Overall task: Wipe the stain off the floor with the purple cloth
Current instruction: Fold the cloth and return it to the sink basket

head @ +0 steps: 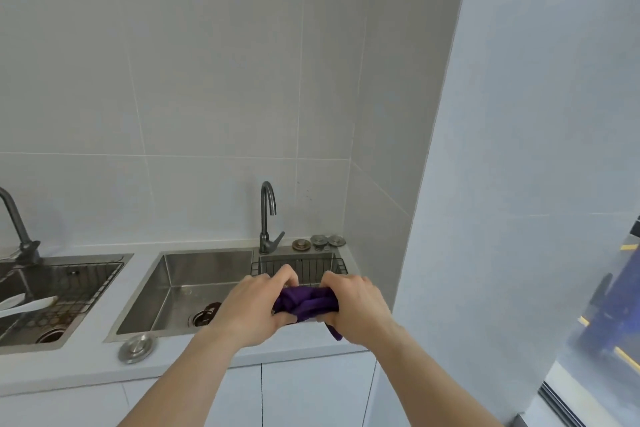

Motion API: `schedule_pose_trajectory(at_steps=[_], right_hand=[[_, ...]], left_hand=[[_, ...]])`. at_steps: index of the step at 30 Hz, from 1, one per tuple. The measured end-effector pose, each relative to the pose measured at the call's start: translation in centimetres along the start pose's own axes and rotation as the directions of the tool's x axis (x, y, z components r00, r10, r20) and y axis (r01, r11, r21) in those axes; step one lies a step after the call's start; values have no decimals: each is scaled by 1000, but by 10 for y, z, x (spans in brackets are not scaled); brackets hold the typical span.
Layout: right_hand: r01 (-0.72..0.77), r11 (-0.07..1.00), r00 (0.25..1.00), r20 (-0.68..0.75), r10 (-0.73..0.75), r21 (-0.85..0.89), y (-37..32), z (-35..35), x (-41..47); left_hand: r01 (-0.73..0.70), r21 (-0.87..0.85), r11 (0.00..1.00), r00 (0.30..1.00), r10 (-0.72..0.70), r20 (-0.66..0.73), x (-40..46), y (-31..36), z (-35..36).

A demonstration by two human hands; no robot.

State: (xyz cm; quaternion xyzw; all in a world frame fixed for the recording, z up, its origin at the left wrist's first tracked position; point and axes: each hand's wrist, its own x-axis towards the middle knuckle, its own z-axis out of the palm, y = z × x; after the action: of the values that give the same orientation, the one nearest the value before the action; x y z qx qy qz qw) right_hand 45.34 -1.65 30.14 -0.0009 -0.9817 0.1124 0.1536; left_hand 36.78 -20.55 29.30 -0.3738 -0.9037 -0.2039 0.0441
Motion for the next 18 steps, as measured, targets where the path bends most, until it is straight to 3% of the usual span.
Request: schedule_pose_trajectory(at_steps=[10,18], right_hand=[[26,1000,999,21,-26,-4,24,43,95],[3,999,993,119,-7,36,92,112,205]], left_hand=[[35,-6,999,999,-35,0,74,-65,17],[94,10,996,992,-94,81,190,-132,74]])
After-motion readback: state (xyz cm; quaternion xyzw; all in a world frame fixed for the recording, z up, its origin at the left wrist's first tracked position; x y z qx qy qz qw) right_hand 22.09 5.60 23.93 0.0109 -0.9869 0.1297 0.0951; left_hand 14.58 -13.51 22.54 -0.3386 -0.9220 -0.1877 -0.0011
